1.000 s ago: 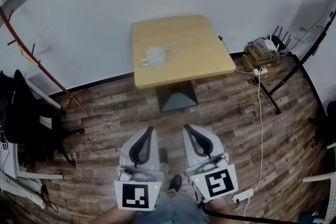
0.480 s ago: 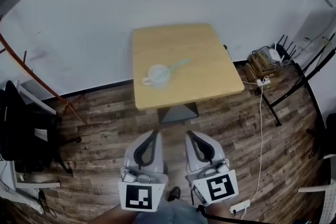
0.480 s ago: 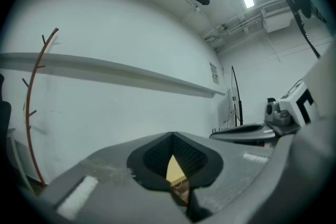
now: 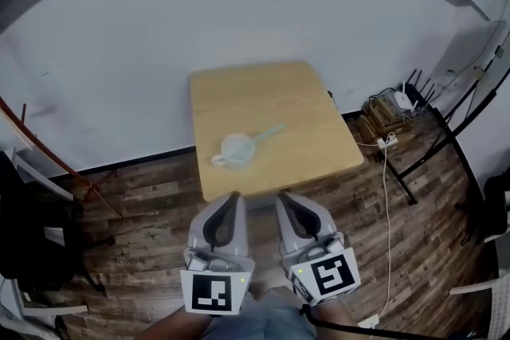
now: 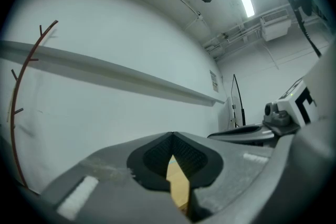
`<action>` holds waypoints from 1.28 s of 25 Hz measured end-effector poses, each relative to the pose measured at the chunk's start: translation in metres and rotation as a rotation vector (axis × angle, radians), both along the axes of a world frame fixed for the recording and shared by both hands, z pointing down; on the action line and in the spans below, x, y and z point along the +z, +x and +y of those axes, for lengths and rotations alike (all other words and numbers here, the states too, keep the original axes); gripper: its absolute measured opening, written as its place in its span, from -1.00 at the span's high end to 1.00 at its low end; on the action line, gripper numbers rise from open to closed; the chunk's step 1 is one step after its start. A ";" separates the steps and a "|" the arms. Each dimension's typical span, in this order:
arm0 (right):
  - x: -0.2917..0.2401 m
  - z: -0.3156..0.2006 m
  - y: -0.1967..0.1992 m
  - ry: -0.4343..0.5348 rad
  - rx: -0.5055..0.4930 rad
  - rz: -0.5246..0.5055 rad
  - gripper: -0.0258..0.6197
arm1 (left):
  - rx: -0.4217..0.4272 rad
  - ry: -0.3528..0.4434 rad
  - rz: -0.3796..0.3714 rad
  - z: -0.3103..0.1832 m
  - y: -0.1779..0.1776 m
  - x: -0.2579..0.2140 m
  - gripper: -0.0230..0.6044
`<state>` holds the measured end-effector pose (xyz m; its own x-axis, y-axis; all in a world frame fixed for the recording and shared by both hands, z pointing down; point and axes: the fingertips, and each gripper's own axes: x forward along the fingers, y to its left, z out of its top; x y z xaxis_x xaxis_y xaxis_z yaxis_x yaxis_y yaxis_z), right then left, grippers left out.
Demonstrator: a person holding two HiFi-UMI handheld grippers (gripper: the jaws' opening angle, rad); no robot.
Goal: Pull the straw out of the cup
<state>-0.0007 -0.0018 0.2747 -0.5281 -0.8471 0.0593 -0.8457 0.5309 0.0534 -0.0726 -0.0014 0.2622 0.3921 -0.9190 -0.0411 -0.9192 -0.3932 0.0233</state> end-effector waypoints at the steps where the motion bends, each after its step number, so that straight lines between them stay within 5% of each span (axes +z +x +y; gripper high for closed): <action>1: -0.002 -0.003 0.000 0.002 0.003 -0.001 0.90 | 0.004 0.001 0.001 -0.003 0.000 0.000 0.86; 17: 0.013 -0.051 0.016 -0.041 0.017 -0.001 0.90 | 0.003 -0.077 -0.008 -0.052 0.011 0.028 0.86; 32: 0.021 -0.174 0.038 -0.077 -0.230 -0.048 0.90 | -0.214 -0.134 -0.095 -0.165 0.027 0.039 0.86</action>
<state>0.0377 -0.1762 0.2957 -0.7101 -0.6985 0.0889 -0.7029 0.7106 -0.0318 -0.0458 -0.1660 0.3008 0.1842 -0.9762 0.1140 -0.9817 -0.1886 -0.0283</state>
